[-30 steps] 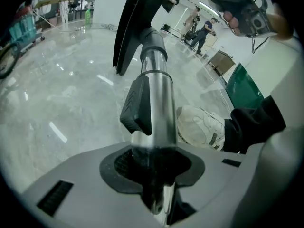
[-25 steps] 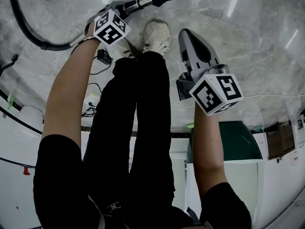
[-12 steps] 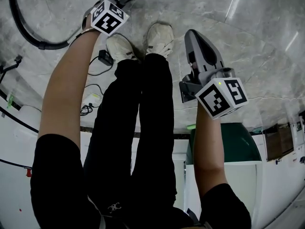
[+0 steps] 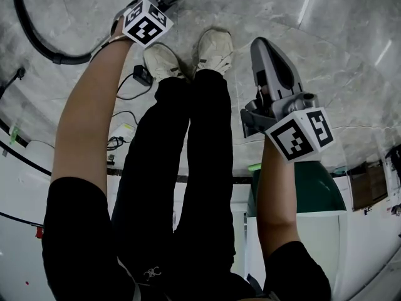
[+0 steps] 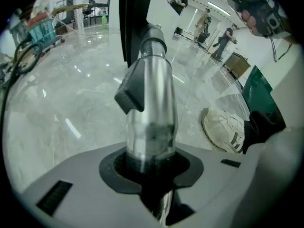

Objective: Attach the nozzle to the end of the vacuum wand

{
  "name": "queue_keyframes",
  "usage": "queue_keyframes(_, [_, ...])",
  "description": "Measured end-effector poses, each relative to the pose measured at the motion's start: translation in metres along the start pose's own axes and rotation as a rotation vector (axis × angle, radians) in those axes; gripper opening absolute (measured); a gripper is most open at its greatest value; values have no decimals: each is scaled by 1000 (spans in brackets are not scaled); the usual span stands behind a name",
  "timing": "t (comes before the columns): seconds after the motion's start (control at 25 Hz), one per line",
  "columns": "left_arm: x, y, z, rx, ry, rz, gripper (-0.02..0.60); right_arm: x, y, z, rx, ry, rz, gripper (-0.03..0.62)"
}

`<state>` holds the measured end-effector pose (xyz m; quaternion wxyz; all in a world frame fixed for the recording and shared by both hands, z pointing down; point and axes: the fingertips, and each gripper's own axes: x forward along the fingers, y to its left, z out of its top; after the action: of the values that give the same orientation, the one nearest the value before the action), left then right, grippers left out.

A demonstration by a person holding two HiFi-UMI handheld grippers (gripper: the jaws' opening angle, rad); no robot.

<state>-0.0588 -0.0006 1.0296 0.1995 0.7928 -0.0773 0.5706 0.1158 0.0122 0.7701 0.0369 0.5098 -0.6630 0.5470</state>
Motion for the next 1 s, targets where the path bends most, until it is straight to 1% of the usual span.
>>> queue_keyframes(0.04, [-4,4,-1,-21,-7,5,106,-1,1,0,3,-2,-3,14])
queue_keyframes(0.08, [-9,7,-3,-37,-6,9,139,-2,3,1,5,-4,-6,15])
queue_keyframes(0.16, [-20,9,-9,-33,4,18,181,-3,11,3,4,-10,-9,15])
queue_keyframes(0.24, [-38,7,-13,-11,2,33,183,-5,23,8,-3,-17,-8,15])
queue_keyframes(0.32, [-59,8,-13,-19,-18,49,183,-5,37,16,-17,-24,-1,15])
queue_keyframes(0.36, [-70,9,-12,-45,-30,53,183,-4,44,21,-25,-29,5,15])
queue_keyframes(0.44, [-92,8,-11,-124,-49,45,179,-3,56,30,-34,-45,18,15])
queue_keyframes(0.48, [-104,7,-10,-164,-66,53,173,-3,62,34,-36,-51,21,15])
queue_keyframes(0.52, [-118,8,-7,-202,-87,76,106,-5,68,38,-38,-56,19,15])
queue_keyframes(0.56, [-133,9,-5,-238,-110,107,25,-7,74,41,-44,-59,15,15])
queue_keyframes(0.6, [-148,9,-1,-273,-131,134,12,-8,81,46,-50,-63,7,15])
queue_keyframes(0.64, [-163,9,4,-308,-149,151,11,-11,87,51,-54,-68,-2,15])
queue_keyframes(0.72, [-194,6,15,-398,-185,156,11,-16,103,63,-62,-79,-21,15])
queue_keyframes(0.8, [-229,2,32,-494,-239,159,11,-25,122,76,-114,-84,-45,14])
queue_keyframes(0.88, [-270,-7,53,-531,-289,178,10,-38,146,88,-178,-84,-56,14])
queue_keyframes(1.0, [-339,-18,91,-541,-363,224,9,-57,183,113,-248,-100,-57,14])
